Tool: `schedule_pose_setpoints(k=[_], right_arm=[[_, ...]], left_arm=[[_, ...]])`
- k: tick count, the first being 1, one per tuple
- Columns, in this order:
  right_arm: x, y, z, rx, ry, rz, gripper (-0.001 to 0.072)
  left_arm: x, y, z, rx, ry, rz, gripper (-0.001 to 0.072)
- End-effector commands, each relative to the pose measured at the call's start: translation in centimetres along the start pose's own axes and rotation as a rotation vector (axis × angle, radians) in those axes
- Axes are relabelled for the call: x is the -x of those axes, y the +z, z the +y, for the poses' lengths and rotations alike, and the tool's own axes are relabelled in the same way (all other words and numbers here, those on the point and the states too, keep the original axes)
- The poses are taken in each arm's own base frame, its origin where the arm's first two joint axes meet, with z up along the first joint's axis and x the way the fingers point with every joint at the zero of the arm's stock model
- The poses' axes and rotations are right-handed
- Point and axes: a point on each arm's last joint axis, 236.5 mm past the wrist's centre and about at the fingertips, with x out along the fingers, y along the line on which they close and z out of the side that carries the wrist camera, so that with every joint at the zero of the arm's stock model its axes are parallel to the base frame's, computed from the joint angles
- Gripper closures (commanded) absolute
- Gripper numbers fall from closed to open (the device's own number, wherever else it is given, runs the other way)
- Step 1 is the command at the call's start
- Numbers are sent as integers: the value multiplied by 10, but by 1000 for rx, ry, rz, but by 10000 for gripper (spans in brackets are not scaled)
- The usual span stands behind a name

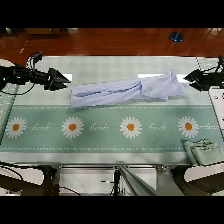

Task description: Fold the shirts.

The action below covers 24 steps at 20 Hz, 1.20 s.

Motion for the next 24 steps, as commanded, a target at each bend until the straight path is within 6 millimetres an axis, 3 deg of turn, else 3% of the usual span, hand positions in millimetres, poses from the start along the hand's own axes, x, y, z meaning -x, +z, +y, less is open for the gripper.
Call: schedule_pose_setpoints(k=[1, 4, 7, 8, 11, 12, 13, 14, 18, 21, 24], right_arm=[[-31, -15, 2, -81, 70, 54, 106], [-54, -33, 12, -72, 82, 108, 106], [-73, -48, 47, -44, 156, 142, 123], [-77, -52, 57, -28, 170, 145, 188], [-76, -56, 80, -29, 235, 155, 549], [-69, -57, 86, -25, 258, 165, 667], [-59, -57, 90, -13, 273, 176, 686], [-47, -58, 96, 8, 287, 184, 686], [14, -49, 122, 138, 273, 143, 687], [58, -51, 139, 210, 237, 119, 687], [91, -61, 146, 244, 195, 128, 686]], left_arm=[[-4, -5, -6, -19, -9, 26, 209], [-4, -5, -6, -21, -9, 26, 209], [-4, -5, -6, -21, -9, 26, 209], [-4, -5, -6, -21, -9, 26, 209], [-4, -5, -6, -21, -9, 26, 209], [-4, -5, -6, -21, -9, 26, 209], [-4, -5, -6, -21, -9, 26, 211], [-4, -5, -6, -21, -9, 26, 263], [-9, -11, -19, -20, -19, 49, 274], [-21, -19, -43, -39, -20, 75, 275], [-45, -37, -75, -60, -34, 138, 276]])
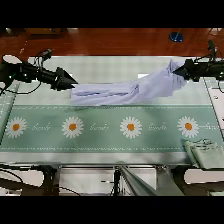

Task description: Fold the shirts.

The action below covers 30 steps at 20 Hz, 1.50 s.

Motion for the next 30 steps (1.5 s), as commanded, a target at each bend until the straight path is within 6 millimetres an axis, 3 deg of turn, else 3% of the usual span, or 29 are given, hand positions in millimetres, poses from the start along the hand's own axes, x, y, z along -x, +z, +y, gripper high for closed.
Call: schedule_pose_setpoints(k=[1, 3, 4, 5, 6, 9, 14, 21, 26, 30], right_arm=[[37, -17, 16, 38, -73, 30, 686], [53, -26, 22, 50, -105, 46, 687], [60, -30, 27, 62, -115, 50, 686], [69, -34, 33, 76, -124, 49, 687], [78, -37, 38, 83, -134, 42, 686], [102, -45, 54, 116, -161, 17, 686], [133, -64, 81, 149, -166, -3, 686], [166, -98, 108, 165, -180, 4, 686], [174, -104, 112, 139, -194, -11, 687], [175, -107, 111, 129, -198, -2, 686]], left_arm=[[-30, -15, -38, -21, -15, 63, 279], [-57, -26, -60, -61, -19, 97, 464], [-72, -31, -71, -77, -19, 110, 491], [-88, -36, -83, -91, -18, 119, 606], [-103, -41, -94, -120, -17, 121, 659], [-148, -51, -126, -179, -17, 93, 674], [-205, -68, -167, -176, -66, 45, 674], [-264, -91, -180, -107, -157, 77, 674], [-307, -115, -196, -70, -249, 123, 675], [-343, -147, -206, -81, -267, 197, 675]])
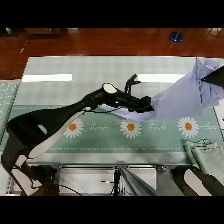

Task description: Fold the shirts.

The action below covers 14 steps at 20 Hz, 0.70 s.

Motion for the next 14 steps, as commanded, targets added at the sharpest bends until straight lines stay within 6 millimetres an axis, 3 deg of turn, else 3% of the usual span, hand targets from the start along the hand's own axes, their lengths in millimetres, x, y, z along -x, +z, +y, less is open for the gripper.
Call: schedule_pose_setpoints(k=[1, 5, 8, 11, 14], right_arm=[[2, -3, 0, -12, -5, 4, 686], [2, -1, 0, -22, -7, -1, 686], [2, -2, -5, -33, -27, 1, 686], [1, -3, -7, -41, -38, 7, 687], [-7, -10, -14, 5, -117, 45, 686]], left_arm=[[-37, -22, -9, 15, -48, 50, 675], [-64, -33, -13, 18, -78, 87, 675], [-58, -27, -13, 37, -108, 105, 675], [-5, 0, -25, -57, -175, 121, 678], [92, 52, -43, -194, -137, 30, 678]])
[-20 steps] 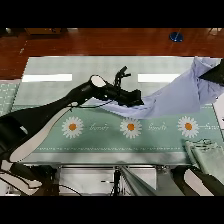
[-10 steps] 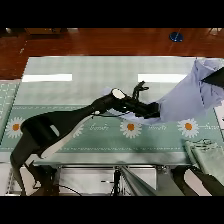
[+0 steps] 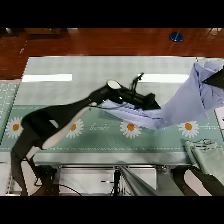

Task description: Fold the shirts.

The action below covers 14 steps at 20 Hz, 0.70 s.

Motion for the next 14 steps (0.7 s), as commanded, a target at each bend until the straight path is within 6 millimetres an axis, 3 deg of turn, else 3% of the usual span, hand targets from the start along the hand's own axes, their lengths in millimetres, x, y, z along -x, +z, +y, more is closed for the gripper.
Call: schedule_pose_setpoints(k=[1, 5, 8, 9, 11, 14], right_arm=[[-10, -6, -9, 41, -94, 37, 686], [-52, -6, 2, 76, -128, 84, 686], [-102, -14, 27, 91, -91, 140, 686], [-122, -16, 39, 102, -76, 155, 686], [-164, -22, 66, 132, -47, 179, 686], [-230, -43, 104, 151, -17, 217, 686]], left_arm=[[107, 39, -31, -167, 46, -61, 678], [266, 72, -84, -309, 128, -276, 677], [355, 69, -110, -361, 179, -404, 677], [376, 63, -115, -371, 193, -426, 677], [399, 50, -121, -380, 209, -431, 677], [404, 29, -121, -380, 213, -367, 677]])
